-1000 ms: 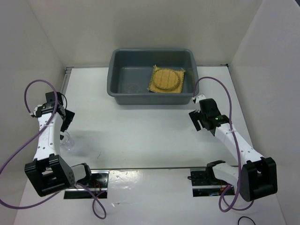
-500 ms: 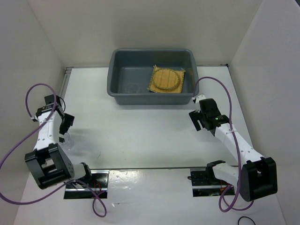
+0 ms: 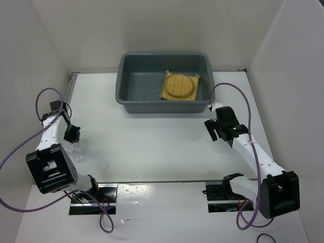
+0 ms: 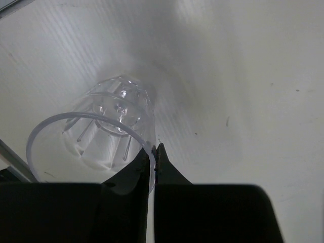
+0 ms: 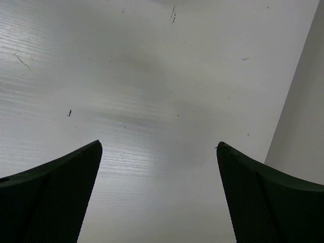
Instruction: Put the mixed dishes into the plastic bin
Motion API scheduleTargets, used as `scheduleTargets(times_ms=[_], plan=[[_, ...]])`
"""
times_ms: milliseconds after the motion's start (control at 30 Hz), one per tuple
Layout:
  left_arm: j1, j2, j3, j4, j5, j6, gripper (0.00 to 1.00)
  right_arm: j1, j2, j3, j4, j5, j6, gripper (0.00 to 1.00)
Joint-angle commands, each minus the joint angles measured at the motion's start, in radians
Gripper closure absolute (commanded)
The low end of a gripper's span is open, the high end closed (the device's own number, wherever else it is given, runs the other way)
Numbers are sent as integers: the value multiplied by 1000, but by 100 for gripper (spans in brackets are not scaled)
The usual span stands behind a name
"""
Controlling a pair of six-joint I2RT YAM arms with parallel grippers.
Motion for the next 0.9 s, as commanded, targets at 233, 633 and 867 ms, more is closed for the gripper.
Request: scheduleTargets(times_ms=[233, 633, 867], plan=[[4, 17, 375, 184, 342, 16, 100, 10, -34, -8, 41, 25, 12, 2], [-243, 504, 1000, 303, 843, 269, 100, 10, -63, -8, 50, 25, 12, 2], [-484, 967, 1790, -121, 486, 415, 100, 1, -83, -8, 50, 25, 12, 2]])
